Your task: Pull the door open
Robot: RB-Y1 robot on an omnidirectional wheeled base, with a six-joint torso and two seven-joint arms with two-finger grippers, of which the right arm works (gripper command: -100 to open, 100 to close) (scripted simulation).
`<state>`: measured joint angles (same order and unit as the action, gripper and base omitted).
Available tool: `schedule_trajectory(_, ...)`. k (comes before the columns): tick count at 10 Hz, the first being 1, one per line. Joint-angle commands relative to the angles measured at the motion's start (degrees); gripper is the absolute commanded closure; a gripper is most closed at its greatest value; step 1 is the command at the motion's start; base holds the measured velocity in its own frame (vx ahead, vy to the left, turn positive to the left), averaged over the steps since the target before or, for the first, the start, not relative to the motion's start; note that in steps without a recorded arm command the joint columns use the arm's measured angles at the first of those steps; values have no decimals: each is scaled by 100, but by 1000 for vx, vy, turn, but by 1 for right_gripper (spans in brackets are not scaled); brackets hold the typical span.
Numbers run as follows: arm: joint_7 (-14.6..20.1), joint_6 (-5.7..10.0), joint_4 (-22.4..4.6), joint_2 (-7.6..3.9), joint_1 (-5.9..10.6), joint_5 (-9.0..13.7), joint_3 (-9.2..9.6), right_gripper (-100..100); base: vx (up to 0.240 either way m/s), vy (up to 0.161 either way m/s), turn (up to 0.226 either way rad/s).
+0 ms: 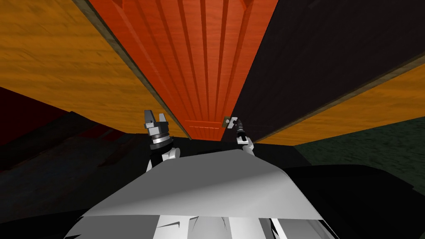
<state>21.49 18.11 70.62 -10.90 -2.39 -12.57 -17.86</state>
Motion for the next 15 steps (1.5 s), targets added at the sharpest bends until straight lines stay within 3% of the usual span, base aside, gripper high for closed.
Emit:
schedule_trajectory(1, 6, -2, -6, -11, -10, 3, -10, 100, -13, -2, -35)
schedule_trajectory(6, 6, -2, -6, -11, -10, 3, -10, 100, -20, -6, -2)
schedule_trajectory(7, 24, -17, -17, -74, -106, 15, -93, -100, -118, -52, -152)
schedule_trajectory(11, 93, 7, 49, -72, -170, 1, -3, -100, -224, -37, -14)
schedule_trajectory(14, 177, 75, 190, 39, -80, -46, 301, -100, -164, 127, 138)
schedule_trajectory(15, 166, 20, 188, 9, -102, -36, 238, -100, -44, 82, 29)
